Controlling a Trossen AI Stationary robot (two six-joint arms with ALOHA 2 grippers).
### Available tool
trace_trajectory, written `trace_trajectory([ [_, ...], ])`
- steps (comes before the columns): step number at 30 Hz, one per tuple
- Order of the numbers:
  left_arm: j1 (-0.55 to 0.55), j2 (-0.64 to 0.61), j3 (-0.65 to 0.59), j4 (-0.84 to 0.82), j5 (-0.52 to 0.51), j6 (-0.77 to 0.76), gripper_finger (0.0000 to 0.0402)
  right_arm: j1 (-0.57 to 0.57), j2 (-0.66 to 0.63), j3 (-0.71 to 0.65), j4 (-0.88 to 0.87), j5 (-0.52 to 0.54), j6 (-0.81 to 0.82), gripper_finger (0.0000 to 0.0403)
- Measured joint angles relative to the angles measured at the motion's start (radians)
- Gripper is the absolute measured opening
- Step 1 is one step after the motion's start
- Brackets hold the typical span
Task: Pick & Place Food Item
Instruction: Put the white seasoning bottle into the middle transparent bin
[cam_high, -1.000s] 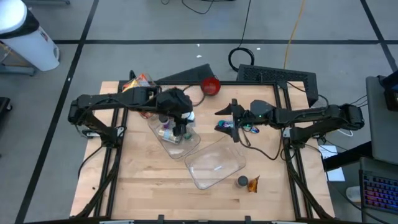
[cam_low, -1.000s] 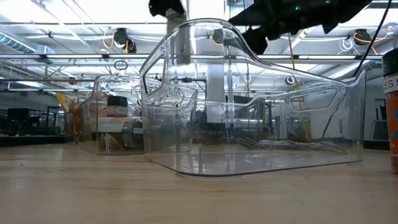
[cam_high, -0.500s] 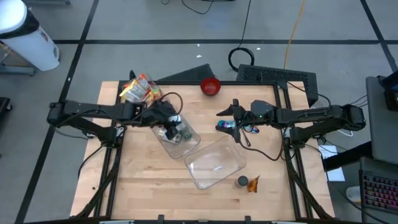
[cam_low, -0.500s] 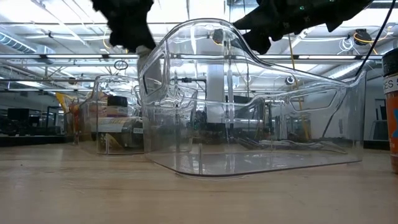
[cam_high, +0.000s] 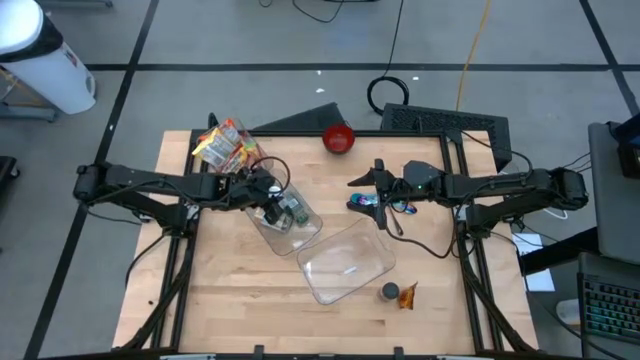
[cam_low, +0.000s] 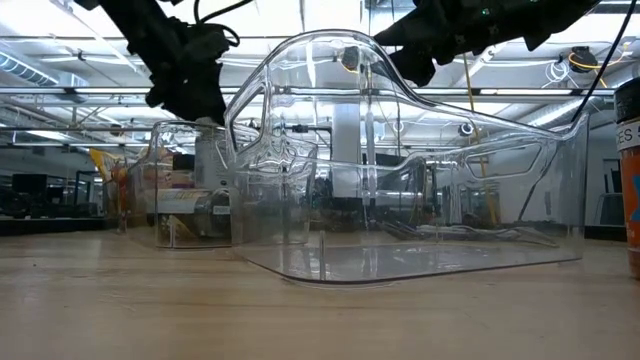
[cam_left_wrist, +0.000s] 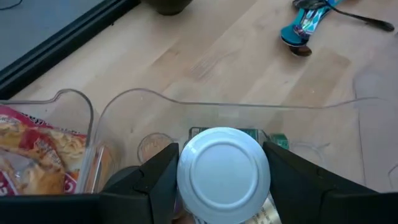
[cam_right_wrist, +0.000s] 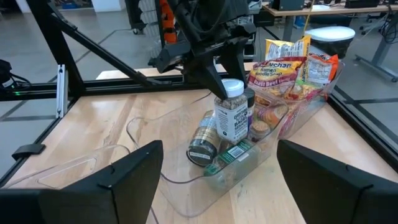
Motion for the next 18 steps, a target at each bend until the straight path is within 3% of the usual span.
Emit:
trace_trajectory([
  [18, 0.0, 0.066, 0.0, -0.069, 0.013, -0.071, 0.0208, 0.0, 0.0, 0.0, 0.0, 0.0, -0.008, 0.0309],
])
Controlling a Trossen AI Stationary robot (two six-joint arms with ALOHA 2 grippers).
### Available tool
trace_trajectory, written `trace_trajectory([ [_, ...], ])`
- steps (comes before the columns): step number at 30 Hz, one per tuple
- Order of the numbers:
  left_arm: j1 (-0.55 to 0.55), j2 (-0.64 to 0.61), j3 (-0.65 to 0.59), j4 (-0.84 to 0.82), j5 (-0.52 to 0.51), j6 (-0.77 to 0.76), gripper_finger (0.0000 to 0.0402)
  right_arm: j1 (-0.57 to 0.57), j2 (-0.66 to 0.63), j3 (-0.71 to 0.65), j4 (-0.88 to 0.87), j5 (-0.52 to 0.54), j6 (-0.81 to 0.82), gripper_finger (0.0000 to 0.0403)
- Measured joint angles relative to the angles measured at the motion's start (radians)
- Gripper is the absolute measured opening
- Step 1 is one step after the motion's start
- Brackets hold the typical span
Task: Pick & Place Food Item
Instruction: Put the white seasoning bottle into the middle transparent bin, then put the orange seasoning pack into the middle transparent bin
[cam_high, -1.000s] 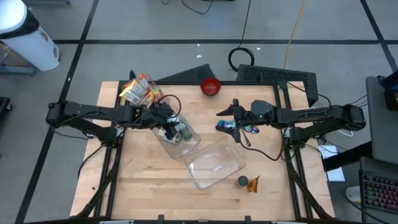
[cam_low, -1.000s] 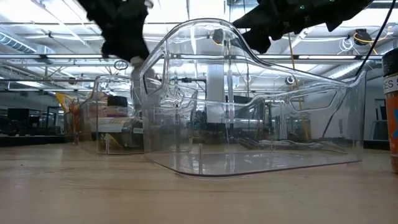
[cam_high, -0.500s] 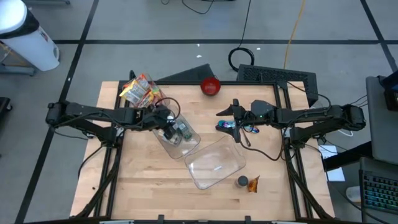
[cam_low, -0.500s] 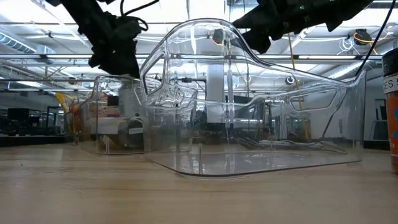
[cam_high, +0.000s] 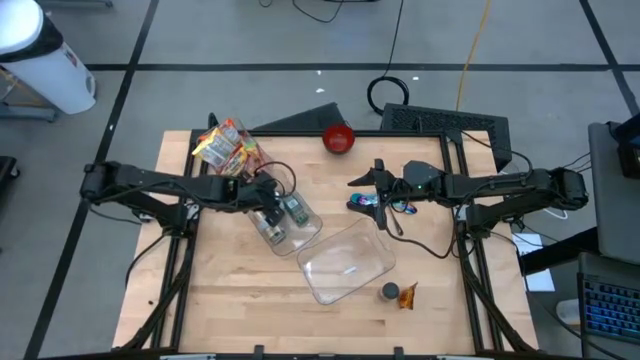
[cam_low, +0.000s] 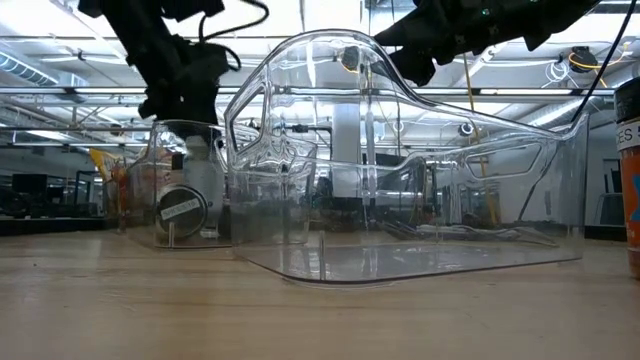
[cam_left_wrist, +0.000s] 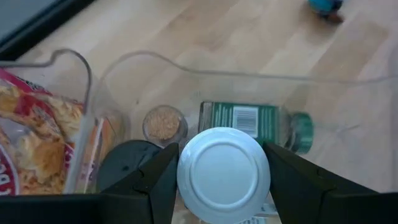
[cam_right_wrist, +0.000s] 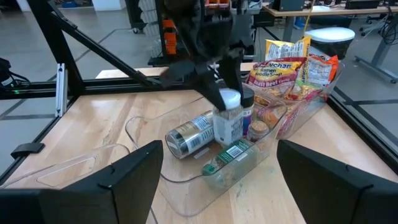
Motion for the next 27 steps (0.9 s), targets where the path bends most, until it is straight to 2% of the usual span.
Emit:
trace_trajectory([
  [8, 0.0, 0.062, 0.0, 0.009, 0.019, 0.006, 0.0208, 0.0, 0.0, 0.0, 0.0, 0.0, 0.0, 0.0309],
  [20, 0.0, 0.073, 0.0, -0.003, -0.007, 0.004, 0.0208, 0.0, 0.0, 0.0, 0.0, 0.0, 0.0, 0.0309],
  [22, 0.0, 0.073, 0.0, -0.003, -0.008, 0.007, 0.0232, 0.0, 0.0, 0.0, 0.0, 0.0, 0.0, 0.0309],
  [27, 0.0, 0.073, 0.0, -0.003, -0.014, 0.014, 0.0351, 0.0, 0.0, 0.0, 0.0, 0.0, 0.0, 0.0309],
])
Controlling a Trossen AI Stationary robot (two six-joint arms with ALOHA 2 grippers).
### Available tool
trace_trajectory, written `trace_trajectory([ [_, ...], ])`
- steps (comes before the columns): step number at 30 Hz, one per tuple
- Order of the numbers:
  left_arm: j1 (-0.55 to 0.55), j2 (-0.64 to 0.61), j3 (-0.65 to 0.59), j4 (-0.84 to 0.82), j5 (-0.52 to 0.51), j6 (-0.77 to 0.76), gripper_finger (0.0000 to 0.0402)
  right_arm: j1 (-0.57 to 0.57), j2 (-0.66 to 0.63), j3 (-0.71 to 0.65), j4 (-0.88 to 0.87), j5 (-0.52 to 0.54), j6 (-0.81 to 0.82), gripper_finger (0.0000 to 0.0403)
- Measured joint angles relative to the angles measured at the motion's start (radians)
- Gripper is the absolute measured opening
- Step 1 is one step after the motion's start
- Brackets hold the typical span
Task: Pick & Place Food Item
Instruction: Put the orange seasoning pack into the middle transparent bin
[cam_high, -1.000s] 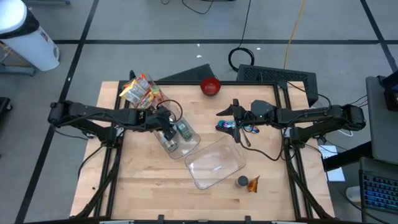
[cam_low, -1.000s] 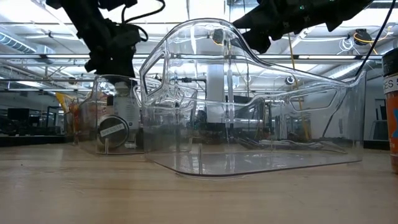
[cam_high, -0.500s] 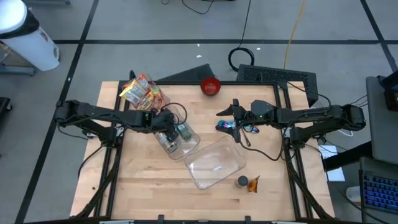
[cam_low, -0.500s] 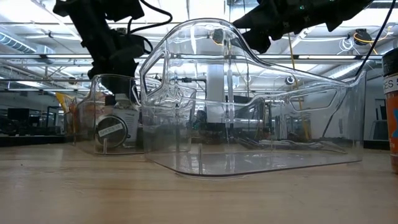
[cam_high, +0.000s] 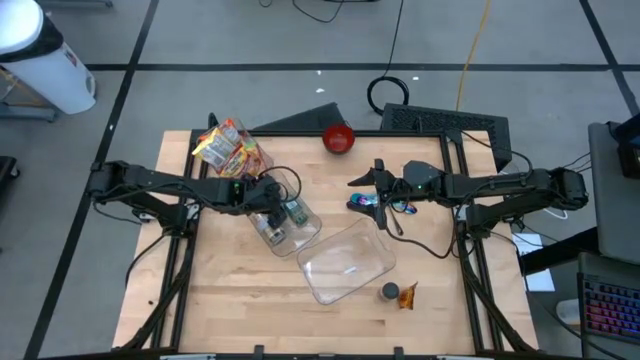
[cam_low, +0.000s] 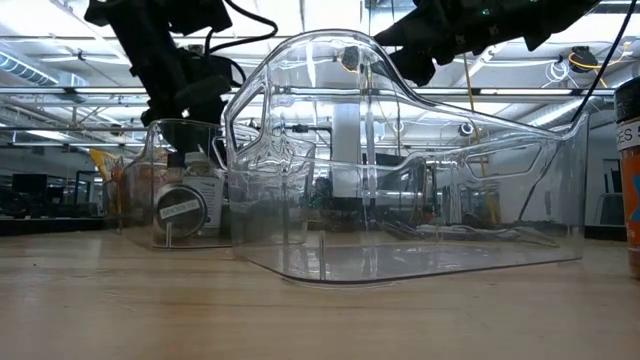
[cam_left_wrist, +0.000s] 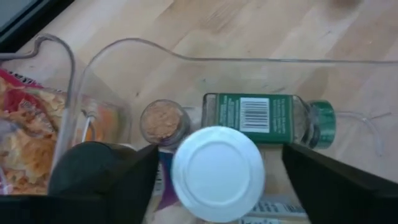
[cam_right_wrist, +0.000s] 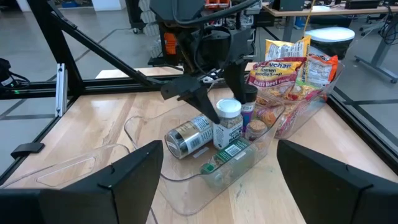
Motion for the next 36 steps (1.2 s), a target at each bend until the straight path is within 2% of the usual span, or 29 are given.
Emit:
trace_trajectory([
  [2, -0.001, 0.0, 0.0, 0.001, 0.004, 0.003, 0.0381, 0.0, 0.0, 0.0, 0.0, 0.0, 0.0, 0.0309],
  [4, -0.001, 0.0, 0.001, 0.003, 0.007, 0.003, 0.039, 0.0, 0.0, 0.0, 0.0, 0.0, 0.0, 0.0309],
  [13, 0.0, 0.0, 0.045, -0.005, 0.088, 0.068, 0.0347, 0.0, 0.0, 0.0, 0.0, 0.0, -0.011, 0.0309],
  [22, 0.0, -0.002, 0.163, -0.01, 0.089, 0.187, 0.0328, 0.0, -0.024, 0.0, -0.044, 0.0, -0.022, 0.0309],
  [30, -0.029, -0.059, 0.193, 0.056, 0.088, 0.279, 0.0332, 0.009, -0.185, 0.0, -0.229, -0.013, 0.024, 0.0309],
  [36, -0.062, -0.089, 0.193, 0.133, 0.086, 0.36, 0.0324, 0.069, -0.337, 0.0, -0.39, -0.139, 0.088, 0.0309],
])
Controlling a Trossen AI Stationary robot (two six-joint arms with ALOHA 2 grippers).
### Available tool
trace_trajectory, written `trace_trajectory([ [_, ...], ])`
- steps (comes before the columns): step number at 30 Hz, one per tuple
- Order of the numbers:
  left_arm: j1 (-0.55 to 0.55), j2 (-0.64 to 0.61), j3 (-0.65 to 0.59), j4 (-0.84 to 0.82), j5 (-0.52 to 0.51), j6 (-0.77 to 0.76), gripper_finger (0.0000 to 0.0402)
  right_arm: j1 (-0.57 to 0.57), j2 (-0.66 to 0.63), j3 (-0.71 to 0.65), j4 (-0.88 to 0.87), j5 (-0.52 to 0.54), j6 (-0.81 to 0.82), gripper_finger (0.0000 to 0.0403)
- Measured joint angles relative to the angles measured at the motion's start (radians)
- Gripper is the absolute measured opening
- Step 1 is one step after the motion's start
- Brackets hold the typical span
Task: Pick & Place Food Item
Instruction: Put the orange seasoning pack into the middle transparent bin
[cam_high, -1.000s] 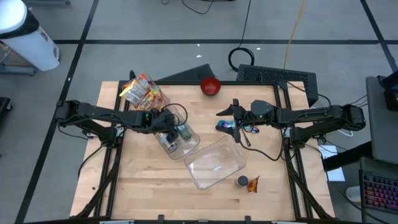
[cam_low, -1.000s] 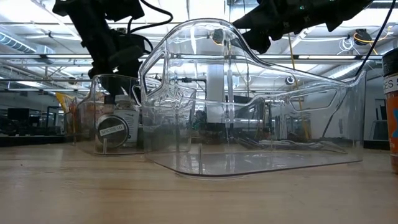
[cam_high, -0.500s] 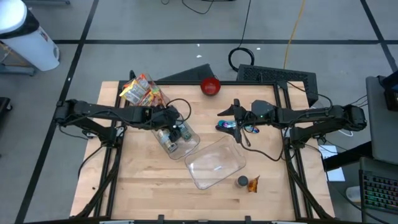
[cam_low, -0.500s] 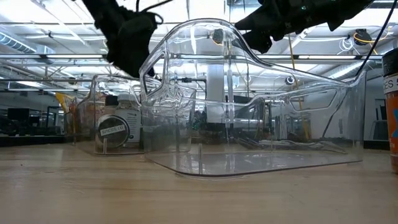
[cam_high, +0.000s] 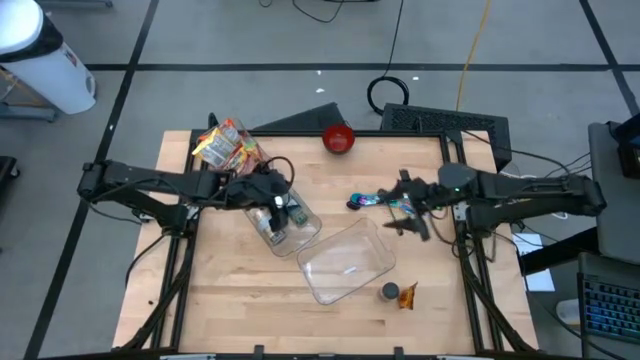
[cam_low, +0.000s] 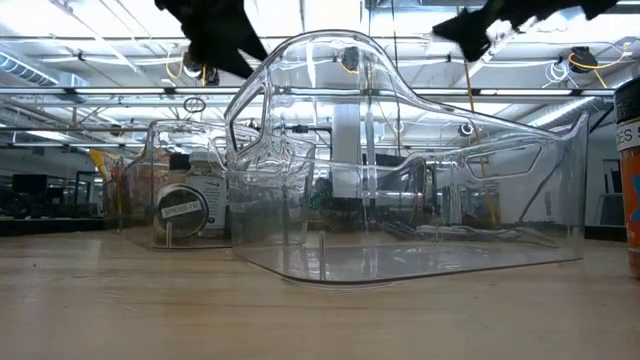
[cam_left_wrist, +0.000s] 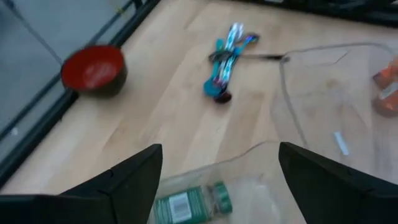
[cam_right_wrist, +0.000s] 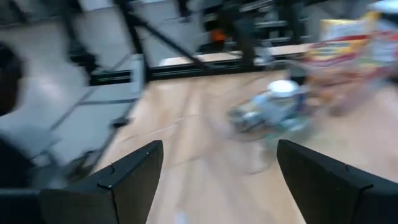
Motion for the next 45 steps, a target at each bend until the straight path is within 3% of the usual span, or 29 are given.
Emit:
trace_trajectory([
  [8, -0.025, 0.0, -0.053, 0.068, -0.116, 0.043, 0.0313, 0.21, -0.117, -0.048, -0.079, -0.151, 0.049, 0.0309],
  [17, -0.02, -0.066, -0.196, 0.327, -0.131, 0.063, 0.033, 0.388, -0.129, -0.143, 0.0, -0.144, 0.051, 0.0309],
  [20, -0.013, -0.1, -0.255, 0.316, -0.129, 0.027, 0.0333, 0.41, -0.12, -0.197, 0.031, -0.144, 0.066, 0.0309],
  [25, -0.004, -0.111, -0.307, 0.417, -0.13, -0.053, 0.0325, 0.445, -0.083, -0.322, 0.229, -0.15, 0.088, 0.0309],
  [33, -0.003, -0.086, -0.317, 0.465, -0.129, -0.154, 0.0312, 0.547, -0.073, -0.425, 0.213, -0.151, 0.154, 0.0303],
  [38, -0.004, -0.083, -0.314, 0.5, -0.127, -0.262, 0.0319, 0.602, -0.08, -0.442, 0.19, -0.14, 0.202, 0.0279],
  [45, -0.004, -0.084, -0.314, 0.544, -0.127, -0.285, 0.0331, 0.645, -0.08, -0.534, 0.227, 0.006, 0.234, 0.0258],
])
